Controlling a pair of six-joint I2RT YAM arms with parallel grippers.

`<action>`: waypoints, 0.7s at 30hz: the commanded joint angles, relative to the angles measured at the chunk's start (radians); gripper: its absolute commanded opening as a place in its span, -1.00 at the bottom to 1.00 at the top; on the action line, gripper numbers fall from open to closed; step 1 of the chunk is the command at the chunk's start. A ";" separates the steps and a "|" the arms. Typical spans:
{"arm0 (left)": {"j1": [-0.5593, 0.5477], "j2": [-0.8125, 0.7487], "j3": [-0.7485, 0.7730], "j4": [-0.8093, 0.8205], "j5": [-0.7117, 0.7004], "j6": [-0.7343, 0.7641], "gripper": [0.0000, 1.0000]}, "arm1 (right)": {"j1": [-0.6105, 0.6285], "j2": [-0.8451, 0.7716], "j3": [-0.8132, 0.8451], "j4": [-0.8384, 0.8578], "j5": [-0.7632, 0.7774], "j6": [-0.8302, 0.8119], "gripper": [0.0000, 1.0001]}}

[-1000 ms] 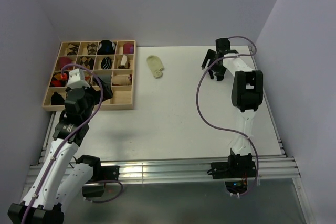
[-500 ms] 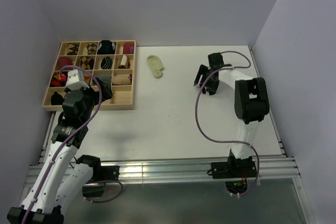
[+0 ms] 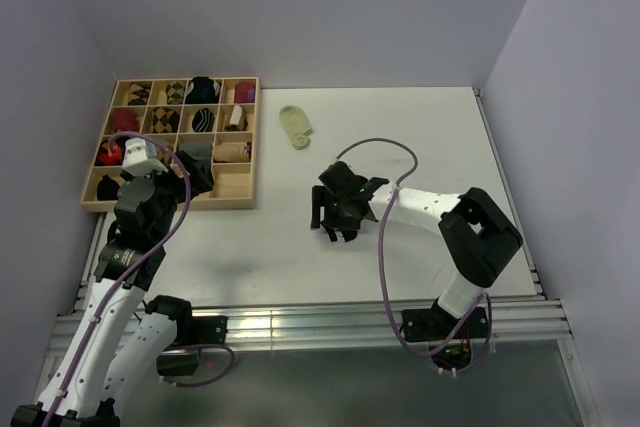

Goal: Roll the socks
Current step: Adjust the sock at the center of the board.

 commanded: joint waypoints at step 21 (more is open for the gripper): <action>-0.017 -0.008 -0.009 0.020 -0.003 0.015 0.99 | -0.287 0.190 0.193 0.063 0.094 -0.259 0.05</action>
